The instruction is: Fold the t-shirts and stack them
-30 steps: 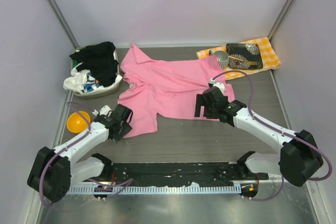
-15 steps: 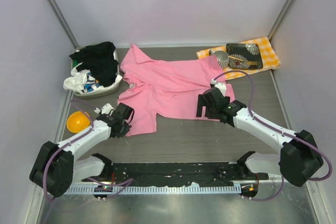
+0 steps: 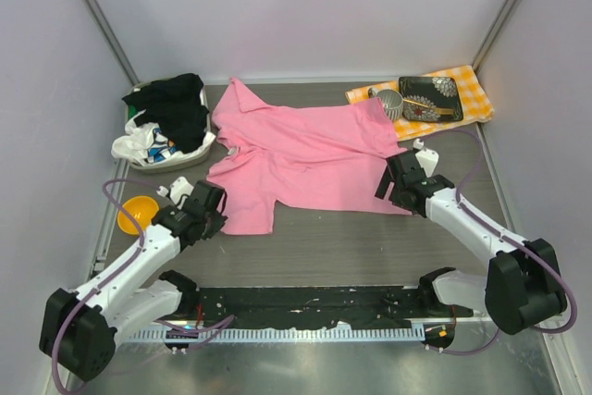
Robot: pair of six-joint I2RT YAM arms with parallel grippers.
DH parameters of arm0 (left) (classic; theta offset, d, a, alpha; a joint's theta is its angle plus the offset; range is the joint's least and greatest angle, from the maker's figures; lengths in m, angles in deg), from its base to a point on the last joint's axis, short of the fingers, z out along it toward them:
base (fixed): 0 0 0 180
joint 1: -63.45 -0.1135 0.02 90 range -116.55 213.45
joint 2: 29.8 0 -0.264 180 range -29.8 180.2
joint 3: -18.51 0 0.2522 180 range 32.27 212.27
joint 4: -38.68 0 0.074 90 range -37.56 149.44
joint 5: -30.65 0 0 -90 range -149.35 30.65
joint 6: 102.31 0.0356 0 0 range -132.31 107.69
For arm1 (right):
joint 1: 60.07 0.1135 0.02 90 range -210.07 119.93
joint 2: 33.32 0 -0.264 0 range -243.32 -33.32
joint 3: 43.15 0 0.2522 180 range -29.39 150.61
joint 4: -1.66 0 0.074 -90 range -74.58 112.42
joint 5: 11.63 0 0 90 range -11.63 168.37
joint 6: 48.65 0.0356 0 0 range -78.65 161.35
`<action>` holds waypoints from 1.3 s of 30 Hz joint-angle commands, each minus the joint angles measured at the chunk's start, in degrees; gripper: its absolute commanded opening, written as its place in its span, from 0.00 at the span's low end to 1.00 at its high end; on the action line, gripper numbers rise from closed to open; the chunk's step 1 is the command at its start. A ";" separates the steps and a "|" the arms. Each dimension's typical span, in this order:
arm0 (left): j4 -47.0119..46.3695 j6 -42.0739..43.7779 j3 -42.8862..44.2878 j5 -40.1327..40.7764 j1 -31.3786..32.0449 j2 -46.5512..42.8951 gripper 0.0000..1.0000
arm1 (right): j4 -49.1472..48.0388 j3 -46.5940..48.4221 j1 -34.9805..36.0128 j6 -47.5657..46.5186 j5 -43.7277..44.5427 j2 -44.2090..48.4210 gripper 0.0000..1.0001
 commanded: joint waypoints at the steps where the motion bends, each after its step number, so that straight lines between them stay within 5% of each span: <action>1: 3.25 1.25 1.87 1.15 -0.15 -2.75 0.00 | 0.47 -2.64 -4.00 3.94 0.54 2.72 0.99; 11: 1.32 1.77 -1.02 -1.66 -0.15 -6.18 0.00 | 0.56 -7.39 -7.70 7.63 -0.34 5.71 0.92; 25: 0.53 4.23 -0.50 -2.19 -1.12 -5.22 0.00 | -3.66 -9.85 -10.68 8.42 -0.17 1.23 0.54; 39: 2.02 5.64 1.43 -1.40 -2.53 -4.77 0.00 | -9.73 -7.92 -13.15 6.58 -3.86 -5.19 0.53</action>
